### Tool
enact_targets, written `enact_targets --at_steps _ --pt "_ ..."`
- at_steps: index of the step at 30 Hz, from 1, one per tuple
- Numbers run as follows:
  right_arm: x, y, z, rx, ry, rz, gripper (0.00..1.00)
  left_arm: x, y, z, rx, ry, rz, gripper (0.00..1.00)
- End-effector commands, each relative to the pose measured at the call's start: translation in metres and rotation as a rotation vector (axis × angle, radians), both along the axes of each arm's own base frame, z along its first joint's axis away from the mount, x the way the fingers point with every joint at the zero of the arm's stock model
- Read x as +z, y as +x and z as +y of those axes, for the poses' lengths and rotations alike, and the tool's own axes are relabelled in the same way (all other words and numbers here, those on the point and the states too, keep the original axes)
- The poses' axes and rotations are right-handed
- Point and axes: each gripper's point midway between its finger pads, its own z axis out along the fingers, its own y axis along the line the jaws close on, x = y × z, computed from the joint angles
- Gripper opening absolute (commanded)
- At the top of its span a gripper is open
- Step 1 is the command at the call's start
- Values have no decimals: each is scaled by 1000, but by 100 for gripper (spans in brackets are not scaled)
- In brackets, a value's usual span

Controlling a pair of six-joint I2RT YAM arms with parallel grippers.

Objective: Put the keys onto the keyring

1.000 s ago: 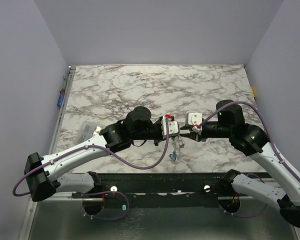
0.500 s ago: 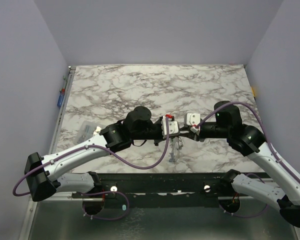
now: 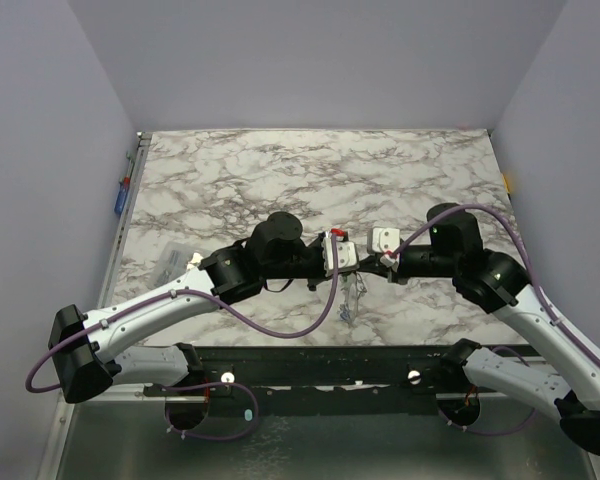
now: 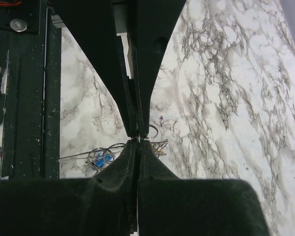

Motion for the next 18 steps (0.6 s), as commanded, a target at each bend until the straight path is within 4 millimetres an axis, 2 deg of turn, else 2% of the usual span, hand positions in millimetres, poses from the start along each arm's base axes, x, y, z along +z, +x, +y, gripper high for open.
enact_targets --at_steps 1,5,6,9,11,15,18 --pt "0 -1 4 15 31 -24 1 28 -4 -6 -37 -70 -31 0" --pt "6 1 5 15 75 -74 1 30 -2 -5 -20 -72 -39 0" --pt "7 2 6 14 88 -88 0 30 -2 -4 -16 -74 -41 3" --pt "15 2 7 13 141 -131 1 31 -1 -1 -3 -76 -47 23" --pt "23 2 9 13 181 -161 1 33 0 2 6 -81 -56 31" --pt "38 1 8 2 238 -204 1 40 0 9 29 -96 -74 38" --pt "48 2 6 -14 269 -233 1 46 -4 16 28 -115 -94 40"
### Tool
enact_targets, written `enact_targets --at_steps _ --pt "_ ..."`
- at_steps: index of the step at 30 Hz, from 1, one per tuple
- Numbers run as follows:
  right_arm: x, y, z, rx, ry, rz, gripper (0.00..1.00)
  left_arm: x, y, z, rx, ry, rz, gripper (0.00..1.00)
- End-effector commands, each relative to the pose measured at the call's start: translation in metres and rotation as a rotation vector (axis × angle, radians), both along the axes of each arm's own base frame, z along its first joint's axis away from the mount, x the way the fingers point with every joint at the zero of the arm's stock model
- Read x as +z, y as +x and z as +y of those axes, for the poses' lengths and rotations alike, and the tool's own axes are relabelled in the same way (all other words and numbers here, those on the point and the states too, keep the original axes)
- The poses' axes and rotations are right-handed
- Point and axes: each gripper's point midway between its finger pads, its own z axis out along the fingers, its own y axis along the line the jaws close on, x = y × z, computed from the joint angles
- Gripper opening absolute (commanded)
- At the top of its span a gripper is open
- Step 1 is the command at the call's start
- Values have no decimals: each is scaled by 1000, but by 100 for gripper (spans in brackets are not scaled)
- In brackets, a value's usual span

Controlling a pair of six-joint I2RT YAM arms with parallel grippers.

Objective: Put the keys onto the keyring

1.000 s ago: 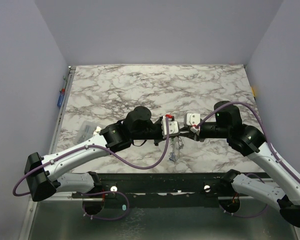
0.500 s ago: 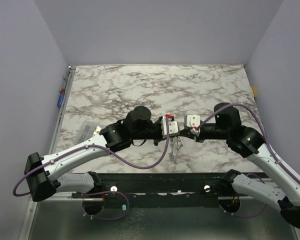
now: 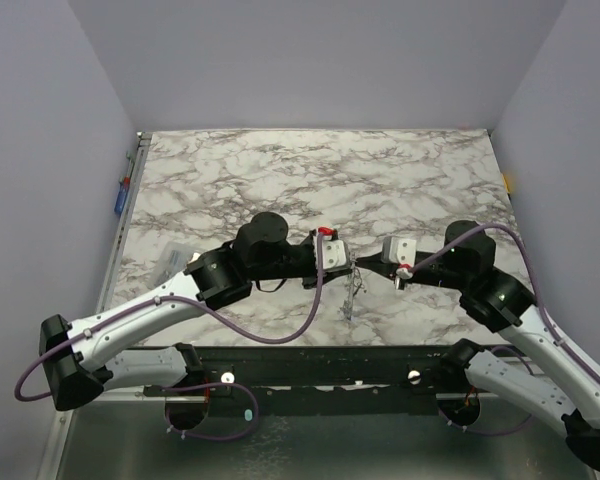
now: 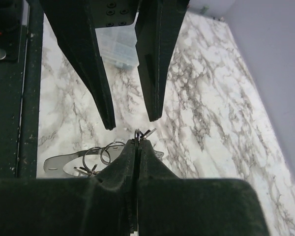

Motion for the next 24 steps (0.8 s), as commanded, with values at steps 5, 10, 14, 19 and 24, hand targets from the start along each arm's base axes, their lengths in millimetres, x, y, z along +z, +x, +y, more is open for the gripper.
enact_targets --at_steps 5,10,14,19,24 --pt "51 -4 3 6 169 -126 1 33 -4 22 30 -84 -109 43" --pt "59 -9 4 27 188 -121 1 39 -4 30 45 -97 -150 43" --pt "70 -18 3 52 205 -120 1 39 -4 31 42 -98 -165 43" --pt "80 -26 2 77 226 -112 1 42 -7 25 17 -129 -167 41" --pt "86 -30 0 84 248 -116 1 46 -8 19 -1 -162 -172 39"
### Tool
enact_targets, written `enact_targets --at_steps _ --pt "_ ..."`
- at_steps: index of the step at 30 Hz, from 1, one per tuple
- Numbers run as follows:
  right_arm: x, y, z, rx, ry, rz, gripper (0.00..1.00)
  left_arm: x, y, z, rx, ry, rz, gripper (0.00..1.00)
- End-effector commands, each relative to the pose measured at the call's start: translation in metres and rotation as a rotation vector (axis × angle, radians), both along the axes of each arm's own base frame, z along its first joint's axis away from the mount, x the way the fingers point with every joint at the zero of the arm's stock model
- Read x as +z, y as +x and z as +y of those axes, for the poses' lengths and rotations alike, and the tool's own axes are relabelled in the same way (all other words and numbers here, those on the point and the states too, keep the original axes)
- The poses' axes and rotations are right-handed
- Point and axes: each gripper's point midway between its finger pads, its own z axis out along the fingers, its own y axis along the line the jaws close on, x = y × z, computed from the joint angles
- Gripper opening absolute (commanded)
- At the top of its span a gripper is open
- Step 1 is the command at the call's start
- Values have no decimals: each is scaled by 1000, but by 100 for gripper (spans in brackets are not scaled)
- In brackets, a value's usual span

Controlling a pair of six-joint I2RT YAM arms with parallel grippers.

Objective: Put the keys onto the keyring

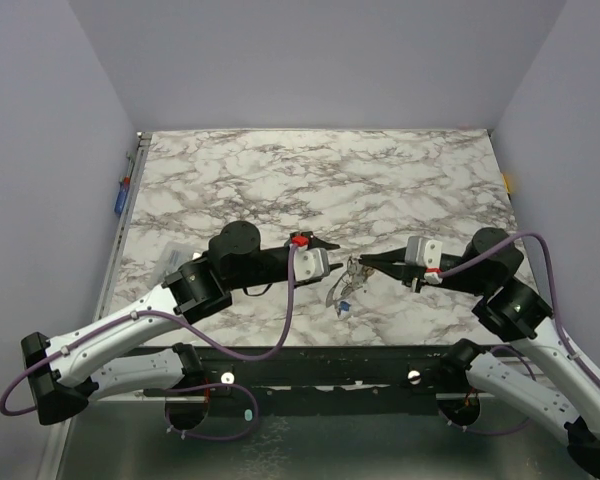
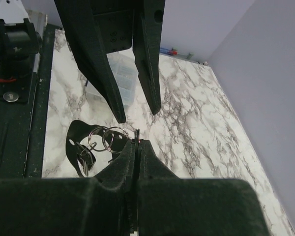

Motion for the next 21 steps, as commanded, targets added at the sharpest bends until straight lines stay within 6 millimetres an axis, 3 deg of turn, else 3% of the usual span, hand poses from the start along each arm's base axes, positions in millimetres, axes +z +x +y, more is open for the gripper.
enact_targets --at_steps 1,21 --pt "34 -13 -1 43 76 -54 1 9 -2 -8 -32 -47 -24 38" --pt "39 -14 -2 37 99 -71 1 11 -21 -21 -172 -77 -34 28"
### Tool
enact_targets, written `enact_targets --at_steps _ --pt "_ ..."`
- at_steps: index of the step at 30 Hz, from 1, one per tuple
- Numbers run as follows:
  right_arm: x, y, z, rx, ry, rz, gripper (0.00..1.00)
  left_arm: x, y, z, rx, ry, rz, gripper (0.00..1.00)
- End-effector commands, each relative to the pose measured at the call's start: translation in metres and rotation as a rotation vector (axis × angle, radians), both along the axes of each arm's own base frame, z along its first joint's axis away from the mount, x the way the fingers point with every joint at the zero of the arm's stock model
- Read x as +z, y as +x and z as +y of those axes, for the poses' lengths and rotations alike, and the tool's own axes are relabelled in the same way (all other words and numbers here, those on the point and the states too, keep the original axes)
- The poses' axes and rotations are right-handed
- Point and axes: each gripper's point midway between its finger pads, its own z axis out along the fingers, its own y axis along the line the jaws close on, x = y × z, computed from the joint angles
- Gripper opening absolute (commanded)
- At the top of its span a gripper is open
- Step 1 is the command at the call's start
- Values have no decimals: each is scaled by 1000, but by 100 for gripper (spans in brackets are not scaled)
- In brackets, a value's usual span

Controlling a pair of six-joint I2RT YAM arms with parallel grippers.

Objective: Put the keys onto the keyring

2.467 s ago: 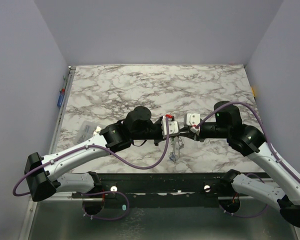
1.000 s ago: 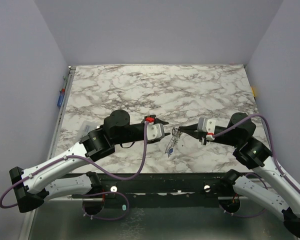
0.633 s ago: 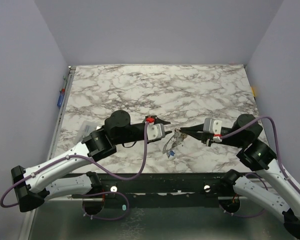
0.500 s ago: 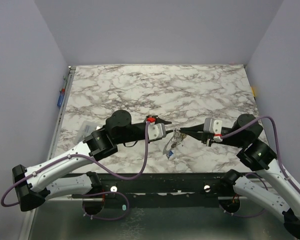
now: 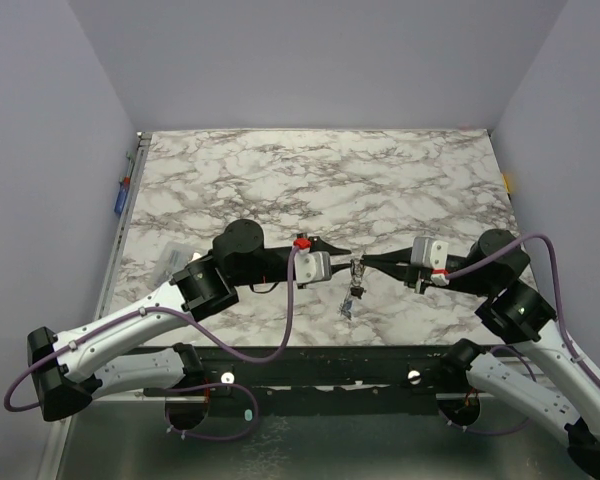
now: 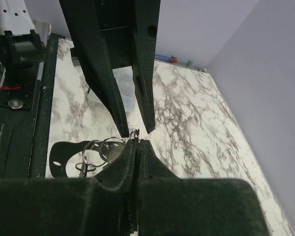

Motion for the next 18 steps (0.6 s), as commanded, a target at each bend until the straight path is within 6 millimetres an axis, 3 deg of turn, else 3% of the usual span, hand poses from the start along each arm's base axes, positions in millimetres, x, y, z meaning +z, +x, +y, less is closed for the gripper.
enact_targets --at_steps 1,14,18 --pt "28 -6 0 17 67 -68 1 0 -14 -5 -84 -18 -7 28" --pt "31 -7 -3 9 73 -73 1 -4 -15 -7 -89 -17 6 34" --pt "31 -7 -2 14 73 -71 1 0 -13 -8 -80 -33 3 30"
